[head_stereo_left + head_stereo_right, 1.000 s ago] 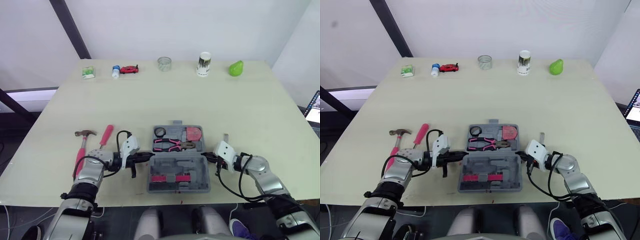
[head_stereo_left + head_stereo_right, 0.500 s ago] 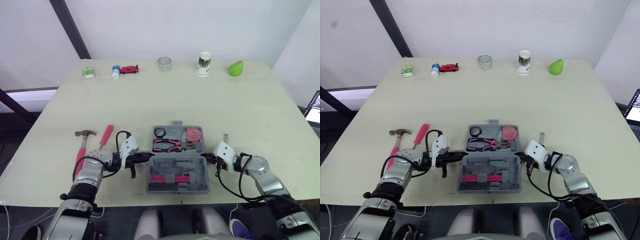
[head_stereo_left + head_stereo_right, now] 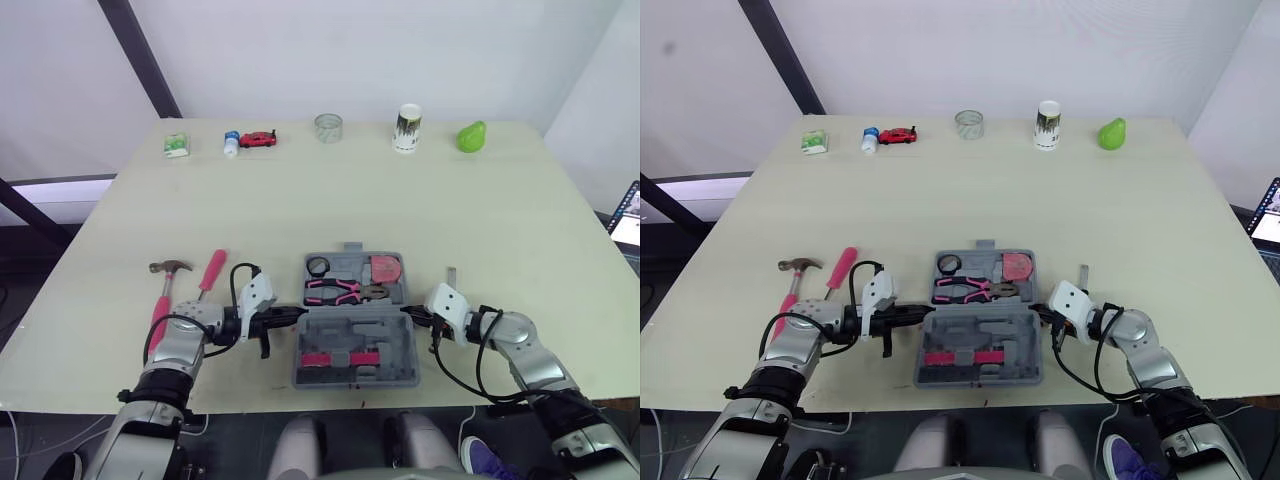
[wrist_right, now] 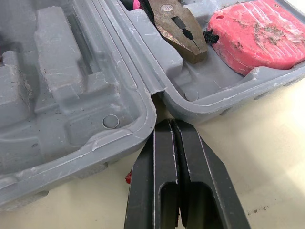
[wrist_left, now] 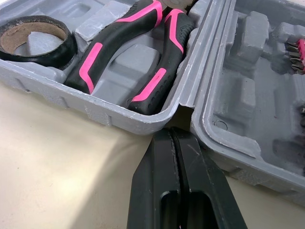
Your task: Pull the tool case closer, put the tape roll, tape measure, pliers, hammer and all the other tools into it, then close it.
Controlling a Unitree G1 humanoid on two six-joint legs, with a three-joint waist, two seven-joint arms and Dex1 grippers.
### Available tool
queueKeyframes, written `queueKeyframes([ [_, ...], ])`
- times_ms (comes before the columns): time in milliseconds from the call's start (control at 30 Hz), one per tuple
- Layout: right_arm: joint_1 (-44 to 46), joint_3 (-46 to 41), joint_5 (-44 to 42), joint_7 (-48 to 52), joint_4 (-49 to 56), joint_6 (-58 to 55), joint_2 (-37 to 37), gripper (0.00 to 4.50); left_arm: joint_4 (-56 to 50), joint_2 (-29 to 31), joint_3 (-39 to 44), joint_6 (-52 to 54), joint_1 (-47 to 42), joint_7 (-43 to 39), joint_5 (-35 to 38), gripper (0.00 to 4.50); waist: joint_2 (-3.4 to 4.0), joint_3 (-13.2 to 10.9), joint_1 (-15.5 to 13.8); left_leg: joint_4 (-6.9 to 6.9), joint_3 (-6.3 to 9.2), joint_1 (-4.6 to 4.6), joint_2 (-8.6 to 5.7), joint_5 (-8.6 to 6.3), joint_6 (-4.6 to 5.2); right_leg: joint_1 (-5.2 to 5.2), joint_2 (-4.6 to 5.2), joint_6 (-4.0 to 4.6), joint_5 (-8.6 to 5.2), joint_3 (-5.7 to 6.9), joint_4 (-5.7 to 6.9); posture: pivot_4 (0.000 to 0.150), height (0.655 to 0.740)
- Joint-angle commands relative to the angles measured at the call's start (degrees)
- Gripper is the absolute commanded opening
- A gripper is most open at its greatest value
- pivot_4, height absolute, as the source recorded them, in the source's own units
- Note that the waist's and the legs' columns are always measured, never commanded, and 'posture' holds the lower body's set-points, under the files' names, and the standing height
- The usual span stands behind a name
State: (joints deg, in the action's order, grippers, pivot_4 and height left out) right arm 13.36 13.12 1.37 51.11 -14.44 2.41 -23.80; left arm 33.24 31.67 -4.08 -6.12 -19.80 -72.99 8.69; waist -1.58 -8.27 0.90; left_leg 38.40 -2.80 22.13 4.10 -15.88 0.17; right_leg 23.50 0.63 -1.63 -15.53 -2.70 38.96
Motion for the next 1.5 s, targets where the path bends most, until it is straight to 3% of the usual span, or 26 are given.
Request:
queueKeyframes([
  [33,0.3,1.7,-0.6,0.3,2.4,1.4,1.3,0.05,-1.8,-0.4,-0.6,-1.1,-0.1,-0.9,0.5,0.0,0.0,0.0,0.0,0.0,0.0,0.0,0.0,0.0,0.0,0.0,0.0,0.0,0.0,0.0,0.0,0.15,0.74],
  [900,-1.9,-3.5,-3.6,-0.3,2.5,0.4,-4.7,0.05,-3.9,1.5,2.3,0.7,1.3,-0.3,3.4,0.0,0.0,0.0,-0.2,0.0,0.0,0.02,0.0,0.0,0.0,0.0,0.01,0.0,0.0,0.0,-0.02,0.15,0.74],
  [1267,-13.3,-15.1,-18.2,0.9,15.0,-3.2,-6.2,0.05,-18.5,3.0,13.7,3.2,11.4,2.0,15.1,0.0,0.01,0.0,-0.1,-0.02,-0.01,0.03,0.03,0.0,-0.01,0.0,0.05,-0.01,0.0,0.0,-0.03,0.15,0.74],
  [1433,-22.8,-24.1,-23.8,0.2,19.0,-2.3,-7.2,0.05,-25.9,6.3,21.9,9.9,22.4,3.9,20.8,0.0,0.01,0.0,-0.1,-0.07,-0.05,-0.05,0.03,-0.01,-0.01,-0.02,0.07,-0.01,-0.02,-0.03,-0.03,0.15,0.74],
  [1500,-25.6,-27.4,-25.6,0.2,19.1,-1.1,-6.9,0.0,-26.1,6.7,25.6,10.1,25.5,5.9,21.8,0.59,0.02,0.0,-0.1,-0.12,-0.04,-0.04,0.04,-0.01,-0.01,-0.01,0.07,-0.01,-0.03,0.0,-0.08,0.15,0.74],
])
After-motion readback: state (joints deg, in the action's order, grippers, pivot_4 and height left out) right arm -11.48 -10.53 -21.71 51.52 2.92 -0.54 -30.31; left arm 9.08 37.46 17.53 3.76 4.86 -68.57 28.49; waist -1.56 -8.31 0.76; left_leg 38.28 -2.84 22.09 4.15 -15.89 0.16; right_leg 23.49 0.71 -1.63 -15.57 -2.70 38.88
